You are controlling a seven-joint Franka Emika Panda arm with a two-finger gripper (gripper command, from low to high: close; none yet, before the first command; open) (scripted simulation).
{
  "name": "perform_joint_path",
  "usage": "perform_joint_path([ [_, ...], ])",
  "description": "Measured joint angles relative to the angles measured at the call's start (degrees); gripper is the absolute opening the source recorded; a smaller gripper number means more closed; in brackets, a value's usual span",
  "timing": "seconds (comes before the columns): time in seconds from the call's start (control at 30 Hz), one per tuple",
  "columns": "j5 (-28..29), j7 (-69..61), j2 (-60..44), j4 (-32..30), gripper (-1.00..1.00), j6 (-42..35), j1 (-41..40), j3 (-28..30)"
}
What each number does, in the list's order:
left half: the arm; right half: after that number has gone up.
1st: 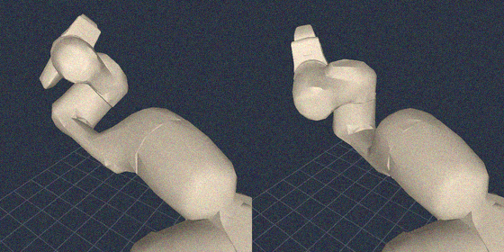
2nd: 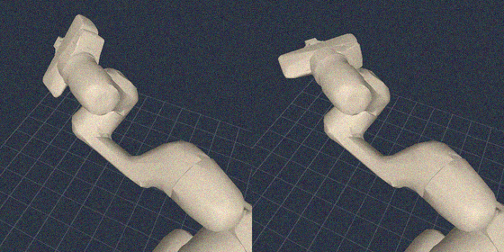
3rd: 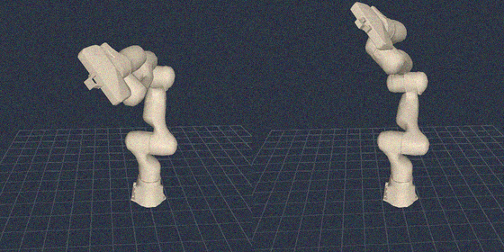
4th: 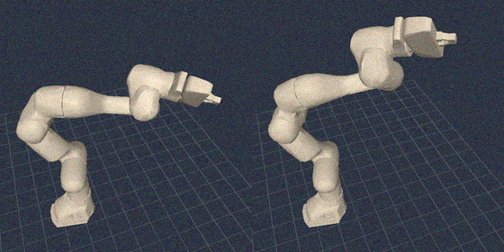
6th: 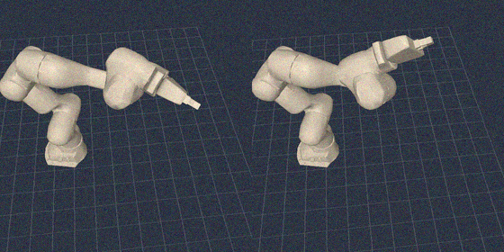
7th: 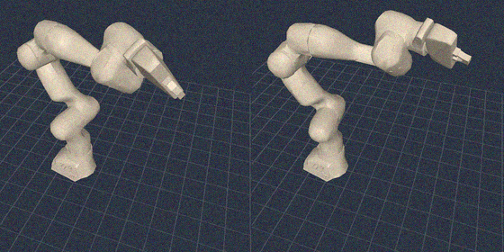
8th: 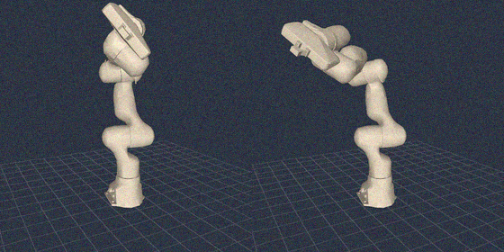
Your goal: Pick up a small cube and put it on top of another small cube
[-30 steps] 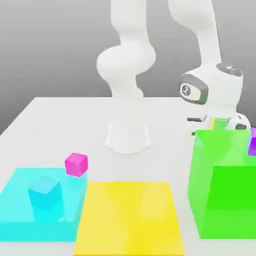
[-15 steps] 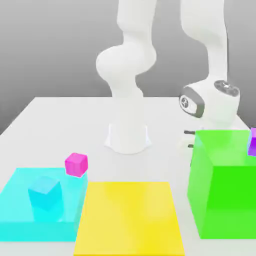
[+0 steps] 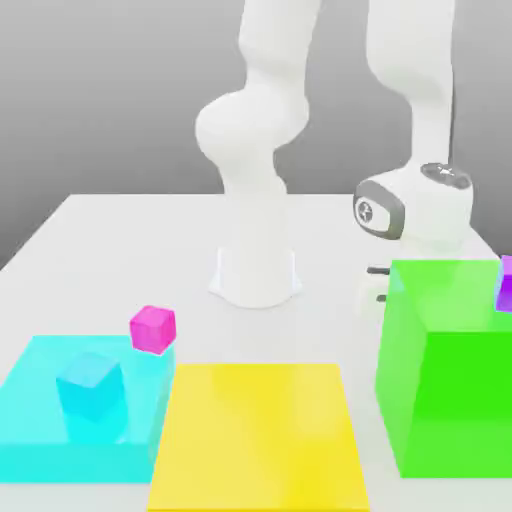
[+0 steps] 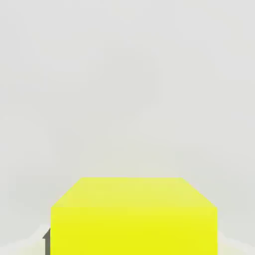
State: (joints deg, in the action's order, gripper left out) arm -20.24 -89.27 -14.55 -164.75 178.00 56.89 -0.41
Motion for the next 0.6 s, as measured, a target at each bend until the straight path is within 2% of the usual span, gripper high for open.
perform_joint_path([
  [0.37,-2.91,-2.22,3.65,0.44,-1.0,-9.3,-4.04,-3.86],
  [0.6,-0.39,-0.22,8.32,-0.37,-1.0,-12.53,-3.23,-2.69],
])
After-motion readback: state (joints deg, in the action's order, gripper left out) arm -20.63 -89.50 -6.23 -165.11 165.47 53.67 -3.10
